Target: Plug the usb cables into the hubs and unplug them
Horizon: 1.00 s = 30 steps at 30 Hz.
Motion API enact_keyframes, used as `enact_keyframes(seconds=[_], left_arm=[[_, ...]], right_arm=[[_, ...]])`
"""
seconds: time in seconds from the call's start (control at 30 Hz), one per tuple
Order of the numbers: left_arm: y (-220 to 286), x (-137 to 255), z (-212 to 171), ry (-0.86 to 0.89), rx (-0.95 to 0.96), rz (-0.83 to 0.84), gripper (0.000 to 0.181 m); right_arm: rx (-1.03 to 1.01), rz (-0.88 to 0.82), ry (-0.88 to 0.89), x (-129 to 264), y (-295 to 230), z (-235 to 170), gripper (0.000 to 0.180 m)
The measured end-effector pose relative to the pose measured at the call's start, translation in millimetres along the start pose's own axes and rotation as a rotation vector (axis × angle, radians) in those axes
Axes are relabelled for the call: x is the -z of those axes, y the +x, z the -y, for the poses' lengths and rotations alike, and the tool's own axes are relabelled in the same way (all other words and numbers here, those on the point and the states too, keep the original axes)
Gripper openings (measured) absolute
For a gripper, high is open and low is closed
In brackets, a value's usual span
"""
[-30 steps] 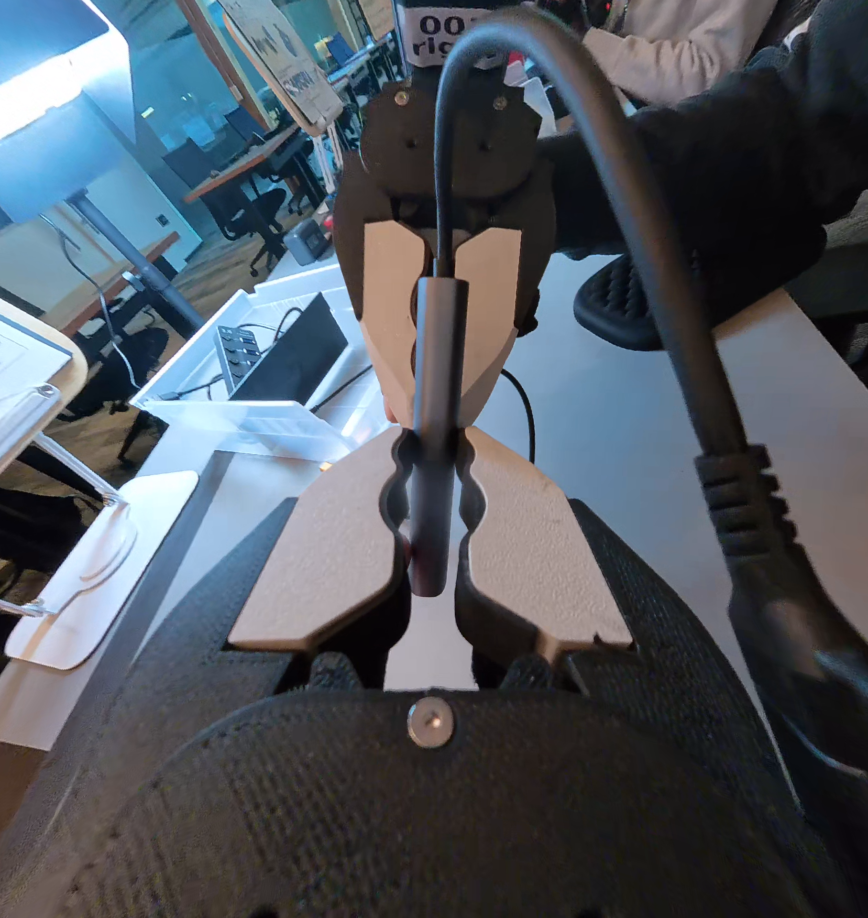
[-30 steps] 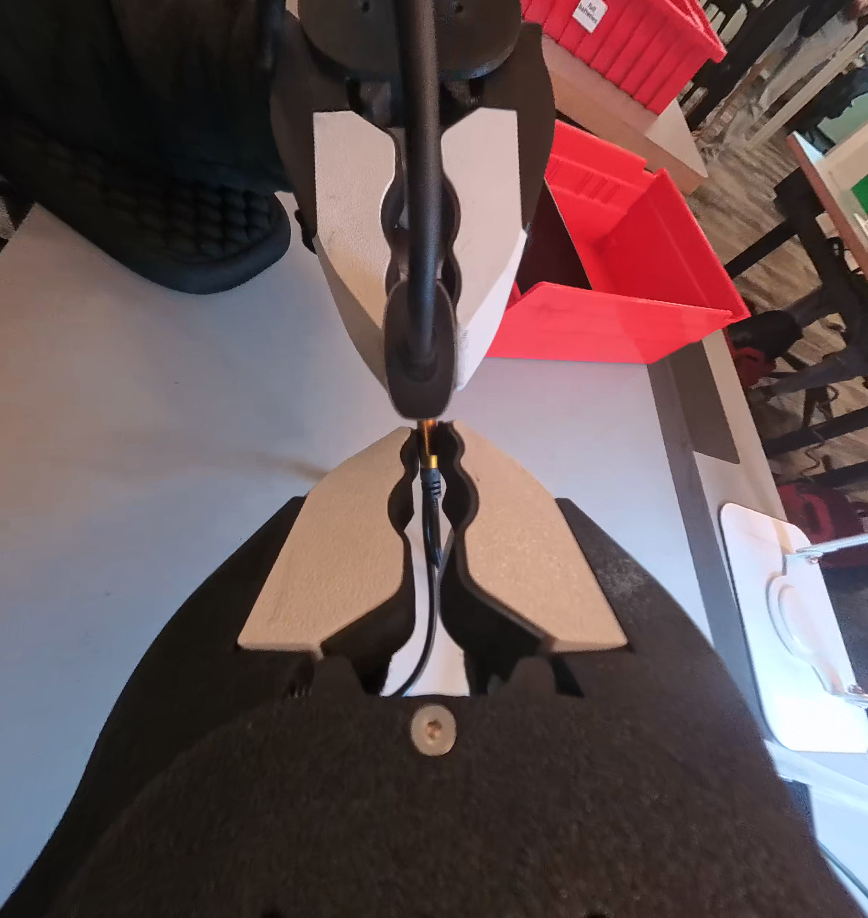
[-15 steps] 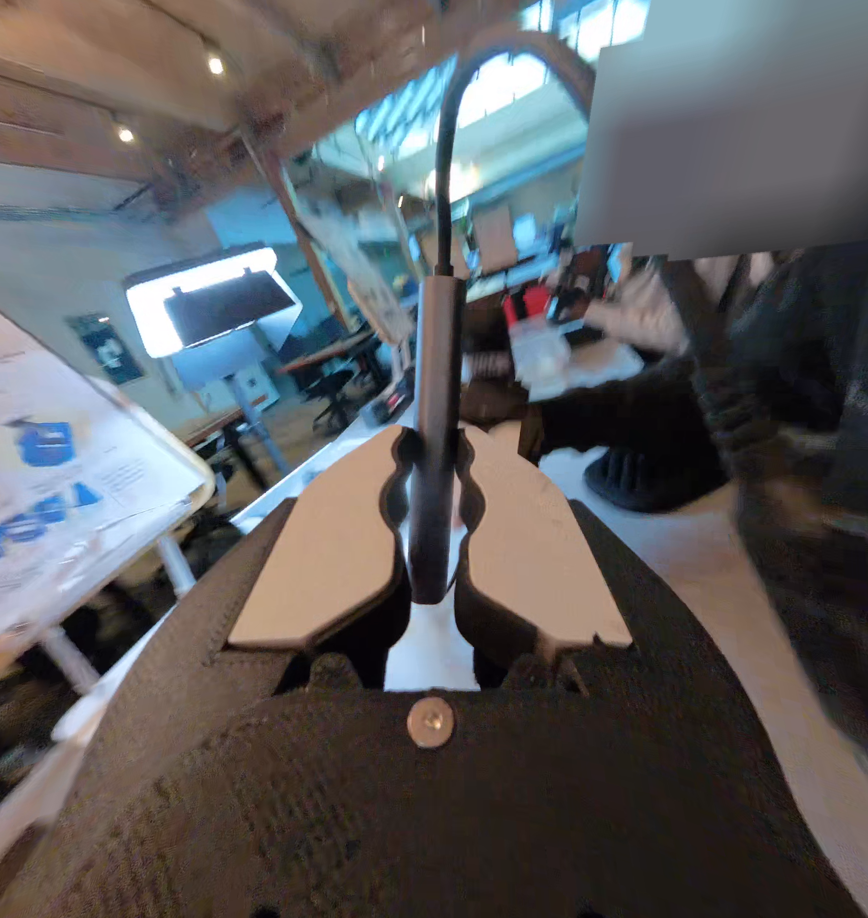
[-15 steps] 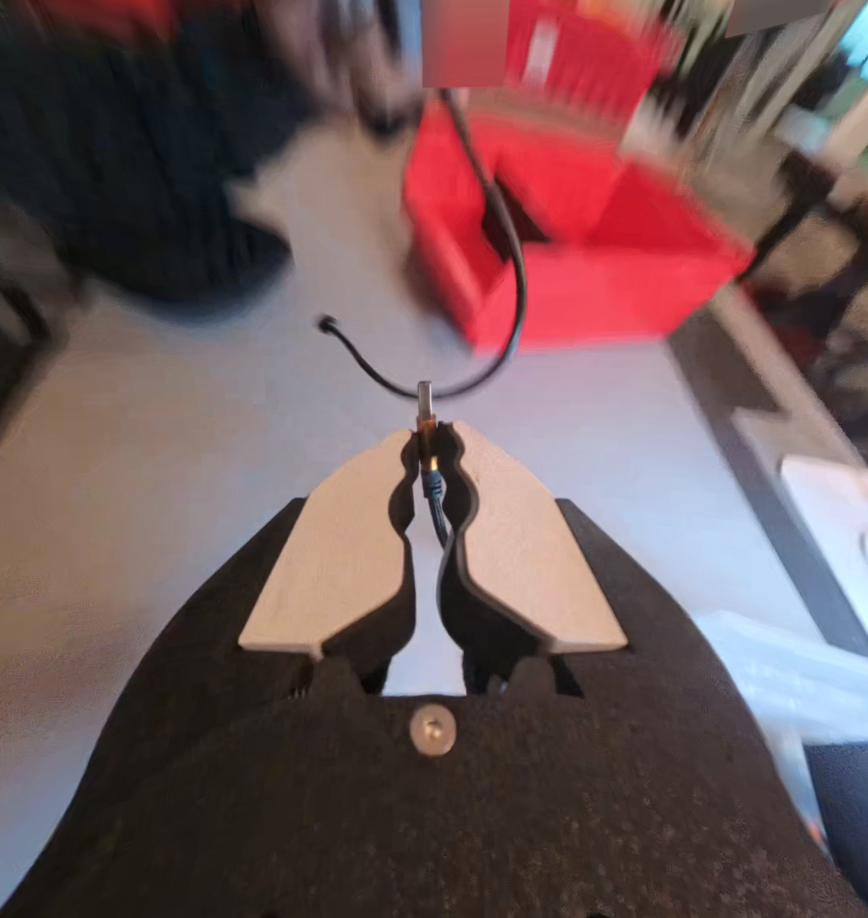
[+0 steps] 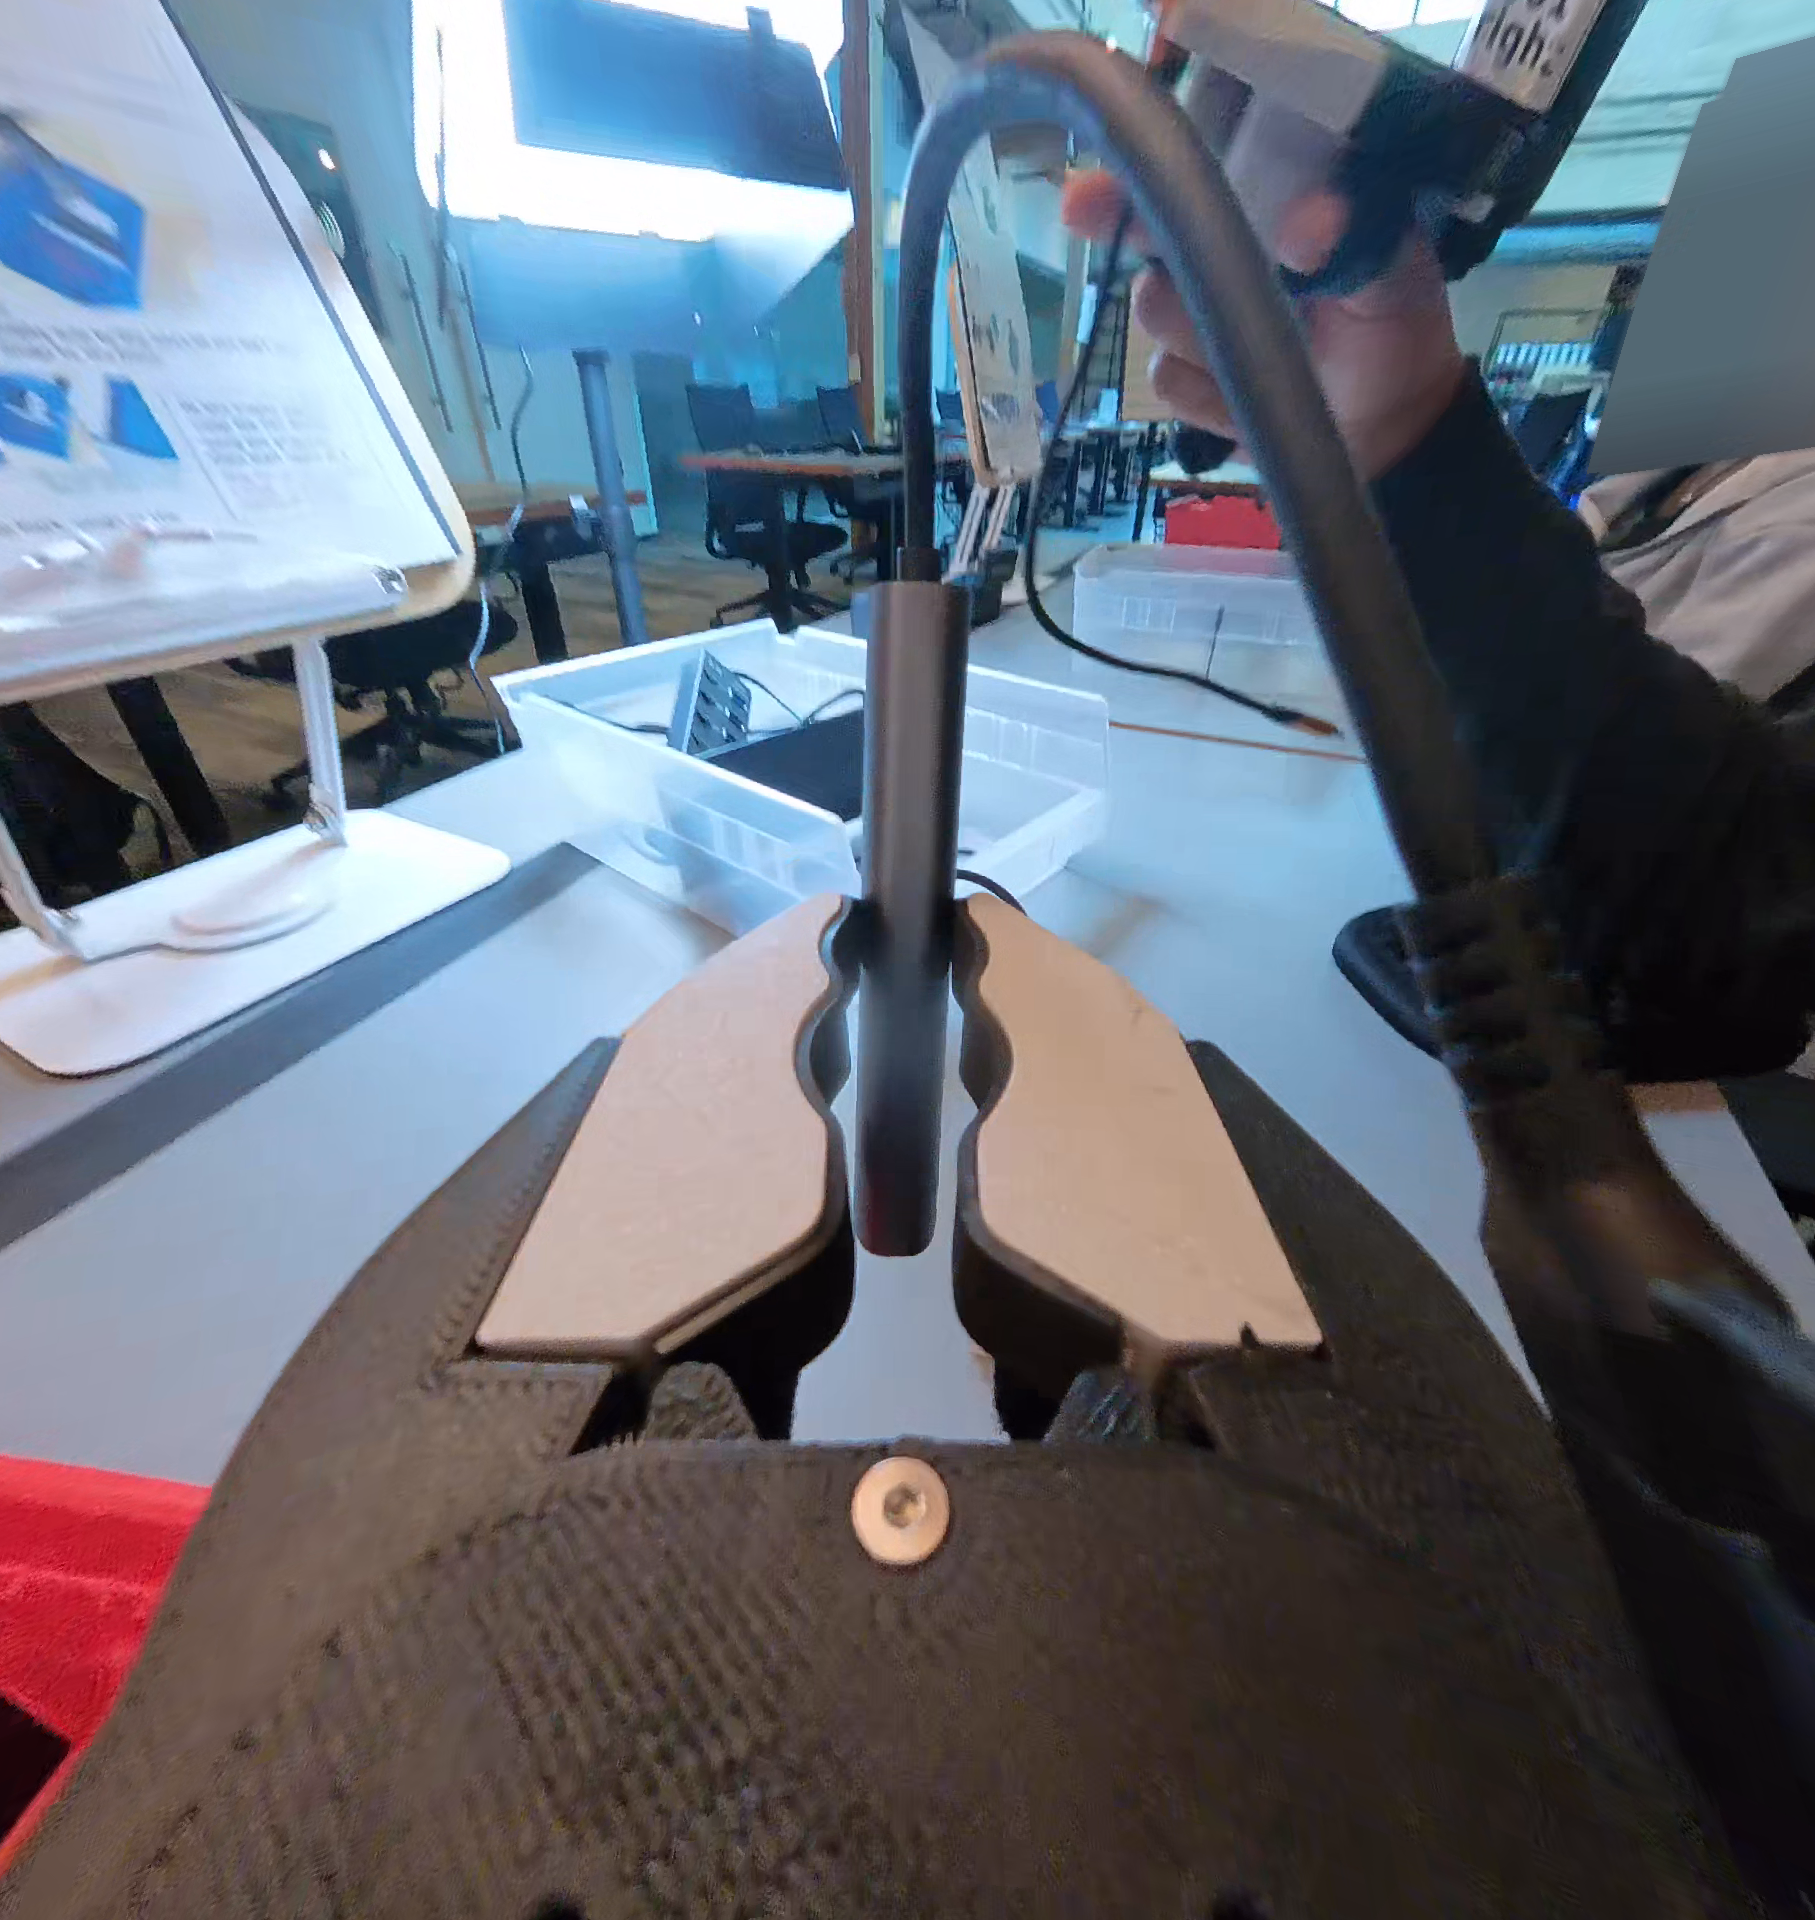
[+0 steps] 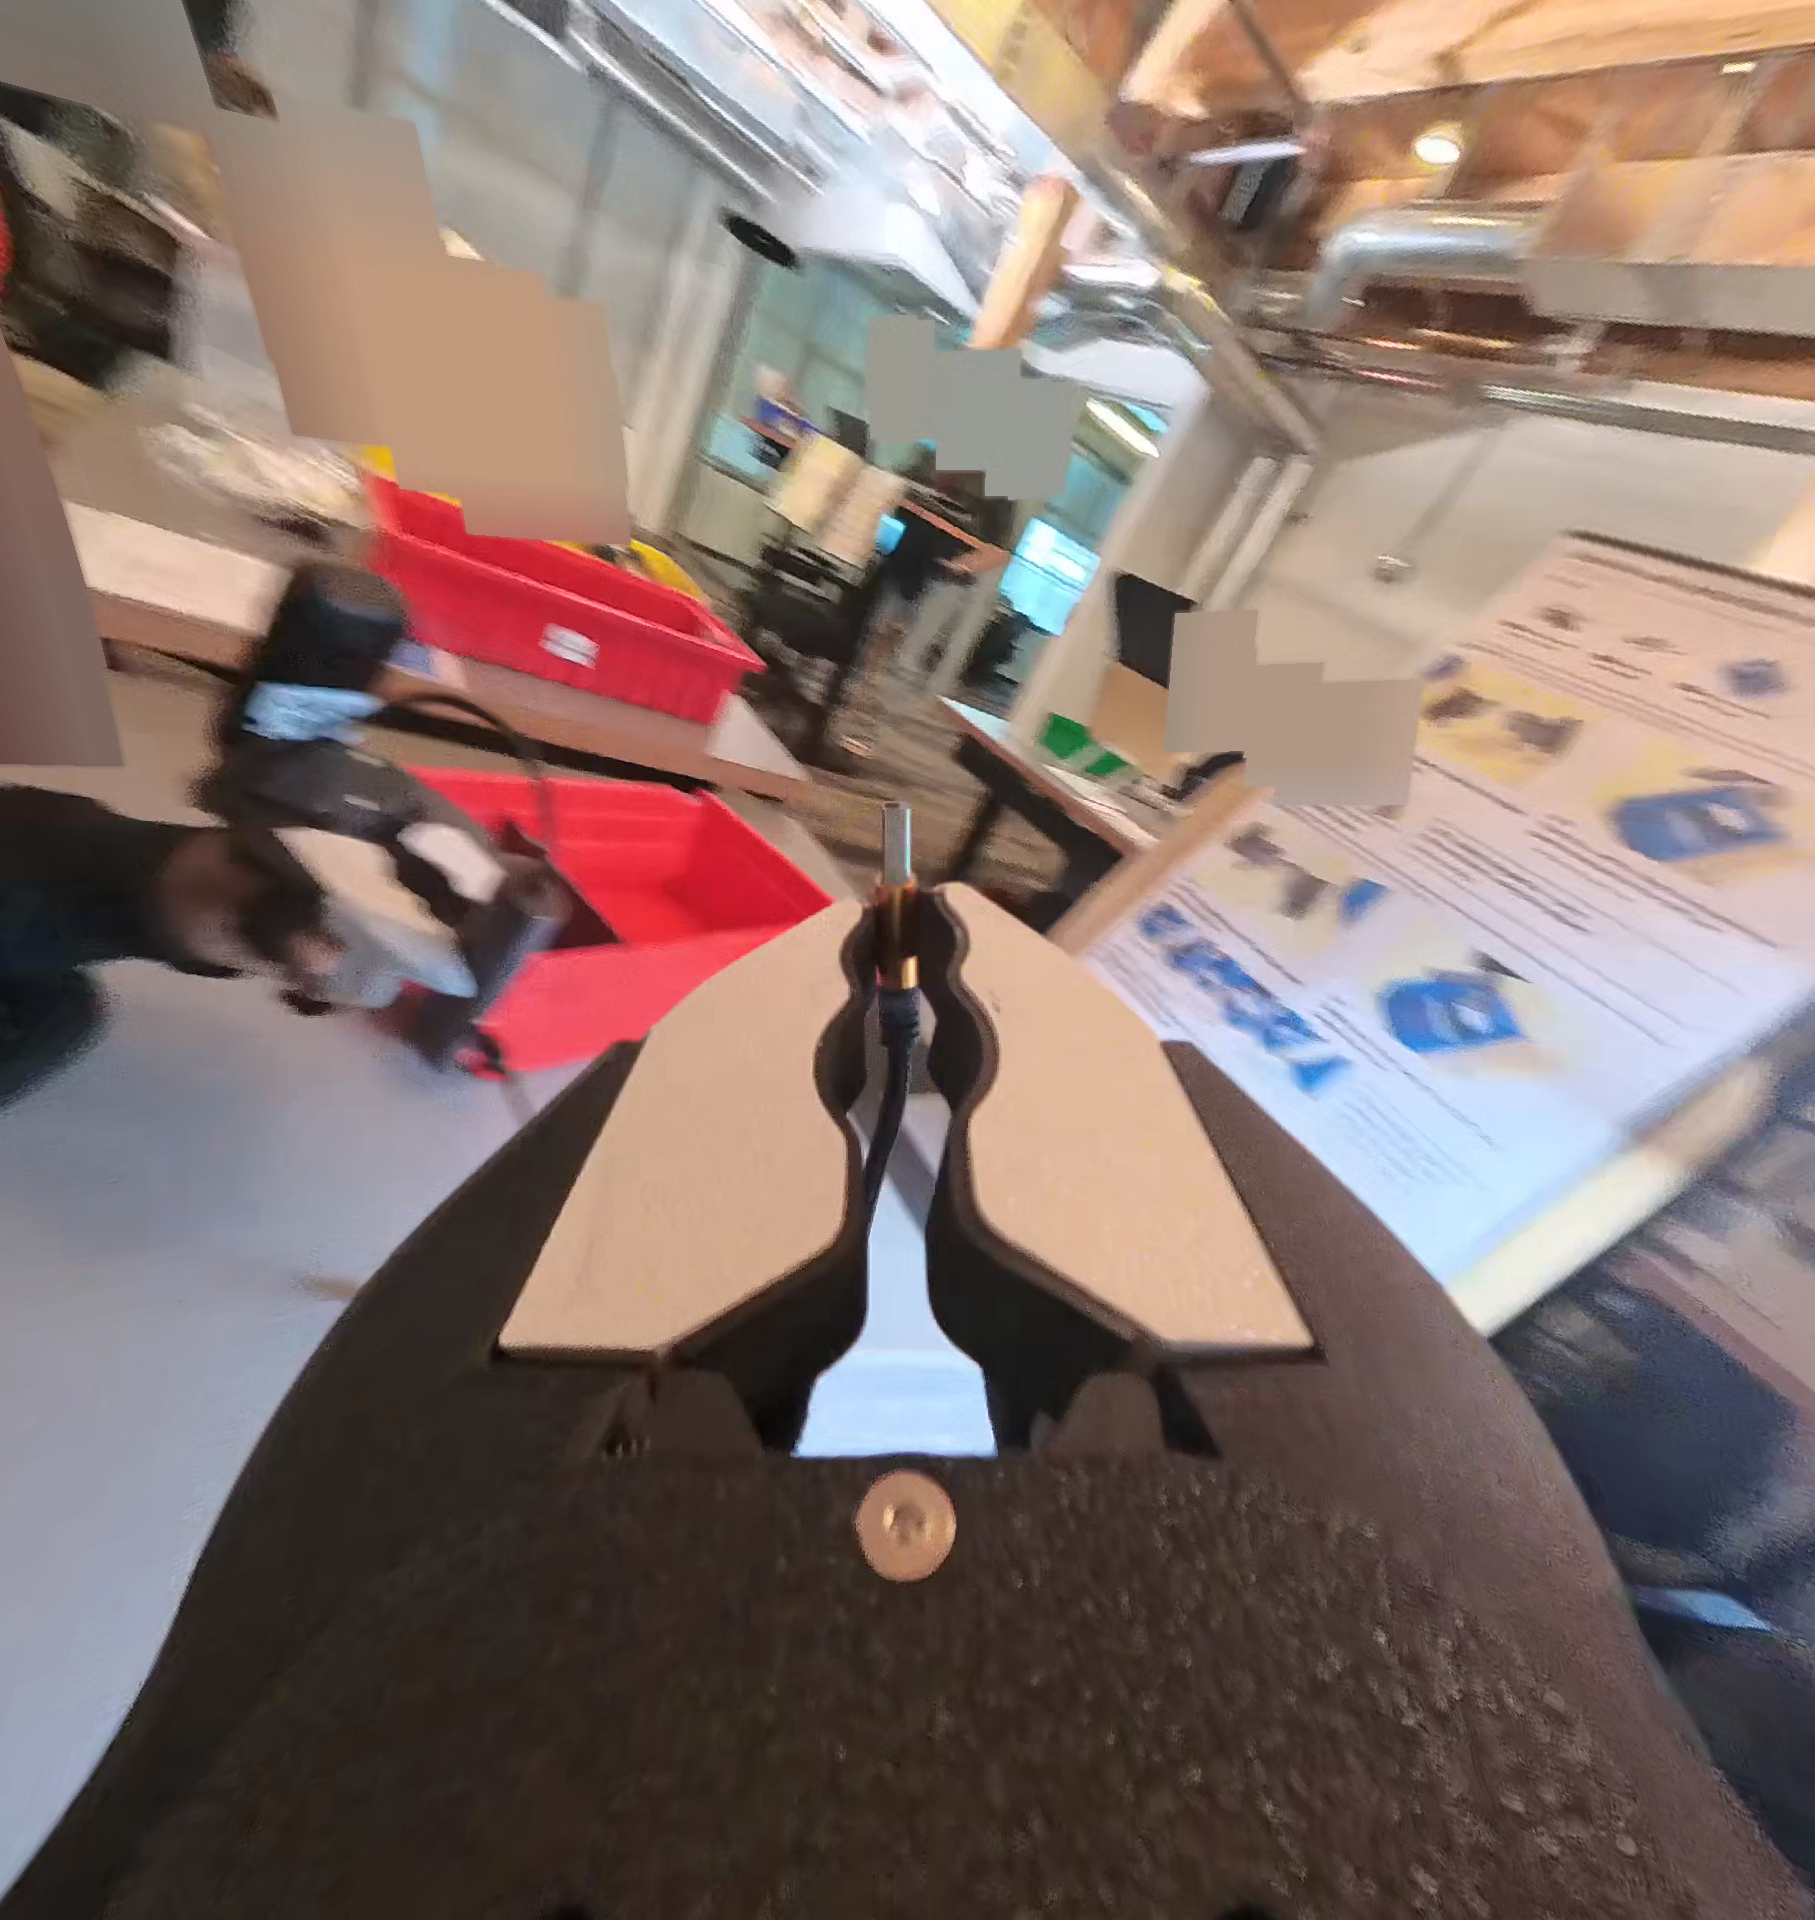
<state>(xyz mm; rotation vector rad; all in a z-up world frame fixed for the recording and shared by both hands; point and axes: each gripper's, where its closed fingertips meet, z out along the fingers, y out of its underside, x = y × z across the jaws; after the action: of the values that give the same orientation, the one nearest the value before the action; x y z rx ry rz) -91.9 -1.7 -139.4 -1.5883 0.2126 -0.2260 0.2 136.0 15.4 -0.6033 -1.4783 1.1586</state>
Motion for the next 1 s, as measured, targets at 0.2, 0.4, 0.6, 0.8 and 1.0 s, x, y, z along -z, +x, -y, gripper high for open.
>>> enact_keyframes(seconds=[0.2,0.4,0.6,0.8,1.0], left_arm=[[6,-14,-21,-0.054,-0.017,-0.01,0.016],[9,-16,-27,-0.068,-0.025,-0.017,0.016],[4,-17,-35,-0.084,-0.009,-0.01,0.016],[2,-16,-36,-0.068,0.032,-0.024,0.016],[6,-14,-29,-0.016,0.071,-0.077,0.016]], right_arm=[[0.266,-0.369,-0.094,3,60,-45,0.007],[0.238,-0.125,-0.351,-29,31,-136,0.008],[0.018,0.13,-0.947,0,-5,-260,0.008],[-0.11,0.151,-0.874,-6,-14,-234,0.053],[-0.071,0.29,-0.534,-36,-57,-131,0.051]])
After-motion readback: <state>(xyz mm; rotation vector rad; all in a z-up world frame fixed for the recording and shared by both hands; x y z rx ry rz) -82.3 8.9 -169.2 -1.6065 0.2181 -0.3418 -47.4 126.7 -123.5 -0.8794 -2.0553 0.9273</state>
